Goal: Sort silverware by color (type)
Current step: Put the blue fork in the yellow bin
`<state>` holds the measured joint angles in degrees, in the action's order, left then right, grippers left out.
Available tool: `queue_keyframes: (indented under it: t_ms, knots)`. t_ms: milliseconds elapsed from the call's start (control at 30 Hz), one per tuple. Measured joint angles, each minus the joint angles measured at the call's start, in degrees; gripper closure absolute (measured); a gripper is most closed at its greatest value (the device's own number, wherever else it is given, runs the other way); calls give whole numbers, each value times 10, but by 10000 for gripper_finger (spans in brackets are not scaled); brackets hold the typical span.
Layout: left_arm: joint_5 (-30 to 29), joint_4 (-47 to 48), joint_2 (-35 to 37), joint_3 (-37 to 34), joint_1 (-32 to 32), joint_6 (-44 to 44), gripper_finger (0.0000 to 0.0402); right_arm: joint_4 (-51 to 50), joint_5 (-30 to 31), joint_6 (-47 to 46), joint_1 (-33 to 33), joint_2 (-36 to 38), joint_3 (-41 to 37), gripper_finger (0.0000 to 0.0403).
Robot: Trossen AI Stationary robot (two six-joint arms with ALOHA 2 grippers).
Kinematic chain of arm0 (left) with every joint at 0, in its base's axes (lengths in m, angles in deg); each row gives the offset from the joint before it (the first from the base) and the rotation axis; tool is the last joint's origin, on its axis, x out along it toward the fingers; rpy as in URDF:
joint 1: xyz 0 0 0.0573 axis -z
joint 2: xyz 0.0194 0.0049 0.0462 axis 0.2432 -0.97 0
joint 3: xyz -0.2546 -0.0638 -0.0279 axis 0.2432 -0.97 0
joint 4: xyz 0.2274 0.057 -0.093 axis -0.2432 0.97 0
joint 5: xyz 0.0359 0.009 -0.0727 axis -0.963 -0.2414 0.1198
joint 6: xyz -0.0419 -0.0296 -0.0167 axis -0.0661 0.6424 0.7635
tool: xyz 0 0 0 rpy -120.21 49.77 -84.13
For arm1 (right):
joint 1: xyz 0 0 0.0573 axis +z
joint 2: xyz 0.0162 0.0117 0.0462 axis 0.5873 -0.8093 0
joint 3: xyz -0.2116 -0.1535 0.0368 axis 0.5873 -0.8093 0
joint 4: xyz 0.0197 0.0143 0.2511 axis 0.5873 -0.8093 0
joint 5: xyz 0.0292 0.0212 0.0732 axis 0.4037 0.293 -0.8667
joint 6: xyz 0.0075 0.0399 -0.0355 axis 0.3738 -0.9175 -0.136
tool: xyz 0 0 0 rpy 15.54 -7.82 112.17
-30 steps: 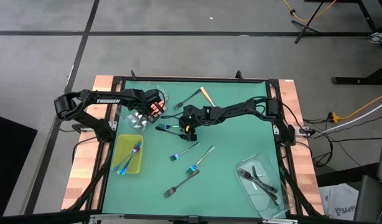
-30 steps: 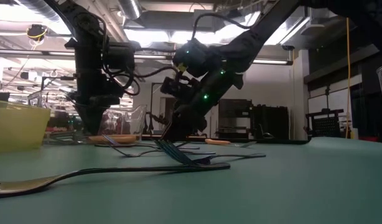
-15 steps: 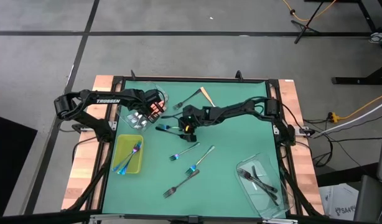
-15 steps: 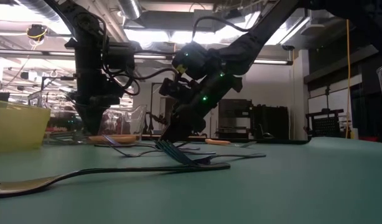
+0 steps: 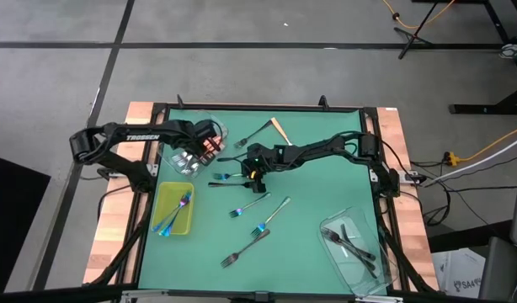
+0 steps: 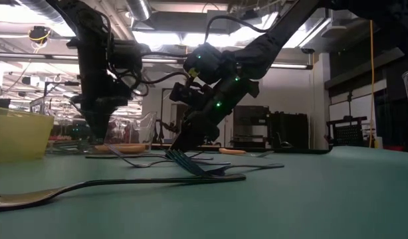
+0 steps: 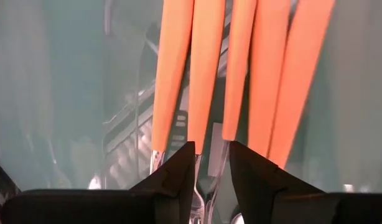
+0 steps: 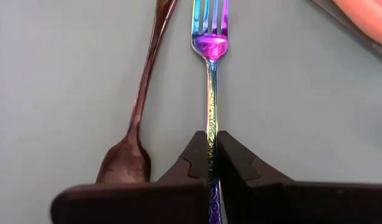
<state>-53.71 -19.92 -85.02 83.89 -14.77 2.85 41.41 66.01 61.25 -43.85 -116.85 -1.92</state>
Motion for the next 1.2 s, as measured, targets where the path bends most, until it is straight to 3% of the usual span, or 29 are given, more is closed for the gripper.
queue_keyframes:
  t_ms: [500, 900, 1067, 1200]
  knots:
    - [34, 0, 172, 0, 16, 54, 308, -15, 3, -20, 0, 3, 19, 401]
    - [45, -1, 289, 0, 76, 148, 308, -43, 8, -19, 0, 85, 20, 401]
    - [39, -8, 318, 0, 100, 179, 308, -42, 36, -19, 0, 127, 20, 401]
    - [25, -21, 338, 0, 117, 181, 308, -41, 95, -19, 0, 157, 21, 402]
